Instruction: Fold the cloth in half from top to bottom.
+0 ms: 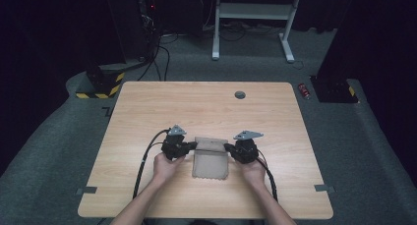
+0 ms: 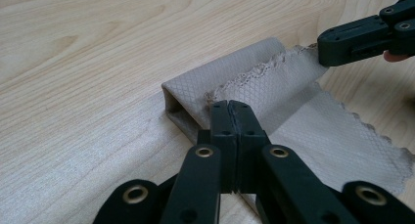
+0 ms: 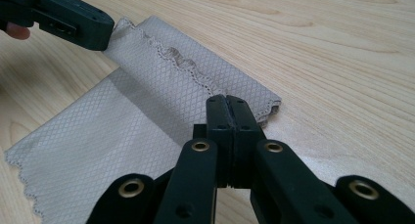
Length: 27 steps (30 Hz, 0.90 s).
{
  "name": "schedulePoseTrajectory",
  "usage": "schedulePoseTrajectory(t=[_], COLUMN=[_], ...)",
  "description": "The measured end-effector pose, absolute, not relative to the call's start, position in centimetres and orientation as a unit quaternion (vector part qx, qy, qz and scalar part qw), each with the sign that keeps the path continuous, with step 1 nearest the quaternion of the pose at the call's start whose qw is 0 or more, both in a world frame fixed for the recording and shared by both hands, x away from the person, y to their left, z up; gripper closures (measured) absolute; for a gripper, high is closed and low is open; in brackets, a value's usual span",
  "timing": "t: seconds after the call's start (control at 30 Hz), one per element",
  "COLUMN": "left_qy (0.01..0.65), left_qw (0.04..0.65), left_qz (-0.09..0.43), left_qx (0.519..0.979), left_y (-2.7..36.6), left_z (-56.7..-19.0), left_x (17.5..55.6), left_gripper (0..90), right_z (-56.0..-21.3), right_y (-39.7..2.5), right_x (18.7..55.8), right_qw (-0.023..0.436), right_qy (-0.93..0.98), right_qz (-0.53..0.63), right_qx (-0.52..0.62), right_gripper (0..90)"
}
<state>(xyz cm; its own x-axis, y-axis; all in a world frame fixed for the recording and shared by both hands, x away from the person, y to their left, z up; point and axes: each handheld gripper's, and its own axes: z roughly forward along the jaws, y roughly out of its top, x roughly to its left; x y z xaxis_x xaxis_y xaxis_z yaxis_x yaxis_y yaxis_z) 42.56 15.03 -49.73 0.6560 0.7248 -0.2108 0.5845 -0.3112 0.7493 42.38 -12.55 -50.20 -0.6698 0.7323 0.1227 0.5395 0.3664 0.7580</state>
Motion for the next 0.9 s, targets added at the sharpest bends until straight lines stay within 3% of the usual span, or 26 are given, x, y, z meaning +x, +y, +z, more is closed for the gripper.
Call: schedulePoseTrajectory(t=[0.9], left_qy=[0.404], left_qw=[0.434], left_qz=[0.078], left_qx=[0.802], left_y=[15.0], left_z=[-49.9], left_x=[41.2], left_gripper=[89.3], right_z=[-50.3], right_y=[-13.4], right_x=[40.8], right_qw=[0.108], right_qy=[0.815], right_qz=[0.423], right_qx=[0.382], right_gripper=[89.5])
